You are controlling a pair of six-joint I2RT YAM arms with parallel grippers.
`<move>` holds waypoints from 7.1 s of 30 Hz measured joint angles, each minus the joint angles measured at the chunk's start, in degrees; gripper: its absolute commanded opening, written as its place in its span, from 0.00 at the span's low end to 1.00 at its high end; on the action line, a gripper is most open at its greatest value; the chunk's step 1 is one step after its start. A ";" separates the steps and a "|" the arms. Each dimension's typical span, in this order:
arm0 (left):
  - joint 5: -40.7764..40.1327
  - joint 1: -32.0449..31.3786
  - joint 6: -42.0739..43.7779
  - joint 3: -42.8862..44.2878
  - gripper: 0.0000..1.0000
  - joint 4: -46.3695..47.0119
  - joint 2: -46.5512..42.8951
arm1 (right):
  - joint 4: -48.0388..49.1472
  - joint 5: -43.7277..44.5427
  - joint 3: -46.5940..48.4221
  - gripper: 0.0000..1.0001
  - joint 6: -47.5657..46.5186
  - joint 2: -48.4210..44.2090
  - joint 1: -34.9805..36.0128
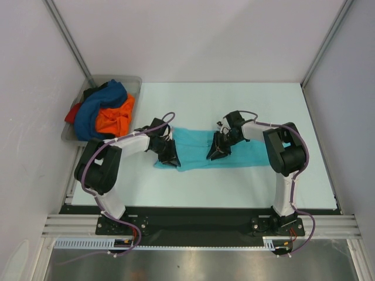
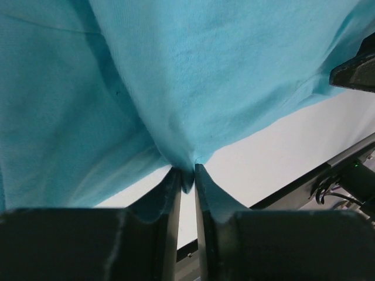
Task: Fold and stack the t-shirts
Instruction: Fold the tshirt
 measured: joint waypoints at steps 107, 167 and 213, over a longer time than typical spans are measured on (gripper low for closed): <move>-5.29 2.49 2.36 5.09 0.33 4.24 -11.39 | 0.13 -0.20 5.70 0.35 0.76 -3.98 -5.49; -25.64 -0.31 -35.47 -31.47 0.50 22.14 -28.28 | -8.66 0.79 56.87 0.33 -28.87 32.41 7.63; -24.63 10.93 -3.56 60.02 0.73 0.55 39.06 | 3.19 26.16 70.27 0.80 0.37 39.36 -12.22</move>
